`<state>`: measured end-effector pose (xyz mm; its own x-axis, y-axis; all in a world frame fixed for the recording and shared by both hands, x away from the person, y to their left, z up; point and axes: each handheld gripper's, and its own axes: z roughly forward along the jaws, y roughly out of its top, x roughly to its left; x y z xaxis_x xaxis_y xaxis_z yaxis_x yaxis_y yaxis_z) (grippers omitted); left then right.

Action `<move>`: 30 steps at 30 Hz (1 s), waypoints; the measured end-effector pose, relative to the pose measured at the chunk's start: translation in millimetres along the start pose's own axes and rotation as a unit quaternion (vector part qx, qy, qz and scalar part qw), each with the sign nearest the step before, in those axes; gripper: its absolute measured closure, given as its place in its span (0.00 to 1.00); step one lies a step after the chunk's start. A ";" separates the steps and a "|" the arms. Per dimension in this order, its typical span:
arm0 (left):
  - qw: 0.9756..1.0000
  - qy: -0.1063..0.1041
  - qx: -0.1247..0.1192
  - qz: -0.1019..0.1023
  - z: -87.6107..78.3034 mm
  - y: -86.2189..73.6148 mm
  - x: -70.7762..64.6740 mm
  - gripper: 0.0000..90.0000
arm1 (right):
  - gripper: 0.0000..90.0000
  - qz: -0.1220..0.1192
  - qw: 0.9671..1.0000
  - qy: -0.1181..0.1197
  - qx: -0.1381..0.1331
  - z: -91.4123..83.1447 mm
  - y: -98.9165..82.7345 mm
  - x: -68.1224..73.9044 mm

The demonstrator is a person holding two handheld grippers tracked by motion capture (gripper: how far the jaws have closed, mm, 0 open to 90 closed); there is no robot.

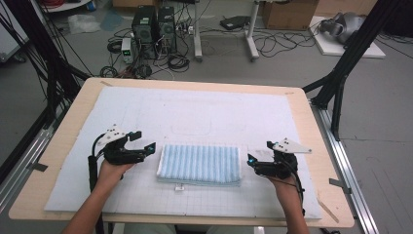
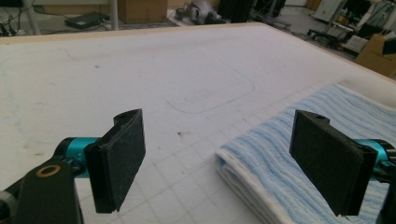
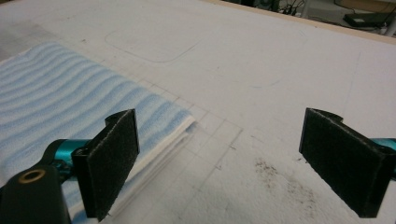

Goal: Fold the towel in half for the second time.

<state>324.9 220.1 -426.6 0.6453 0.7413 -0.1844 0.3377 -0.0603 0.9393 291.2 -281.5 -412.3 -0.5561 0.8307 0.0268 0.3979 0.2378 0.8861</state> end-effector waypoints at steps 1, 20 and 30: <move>1.000 0.003 -0.006 0.000 -2.2 0.4 1.4 0.21 | 0.13 0.003 1.000 0.000 0.000 -2.3 -0.8 -1.3; 1.000 0.002 -0.022 0.019 -21.6 -3.6 -4.9 0.23 | 0.12 -0.005 1.000 -0.017 -0.018 -17.9 3.8 -6.5; 1.000 0.005 -0.018 0.021 -19.7 -4.1 -4.8 0.23 | 0.12 -0.004 1.000 -0.017 -0.018 -16.8 2.5 -9.1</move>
<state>306.9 230.0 -423.8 0.6508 0.7459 -0.1419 0.2850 -0.0668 0.9562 285.0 -297.0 -402.5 -0.5329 0.8462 0.0047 0.3671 0.2261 0.9023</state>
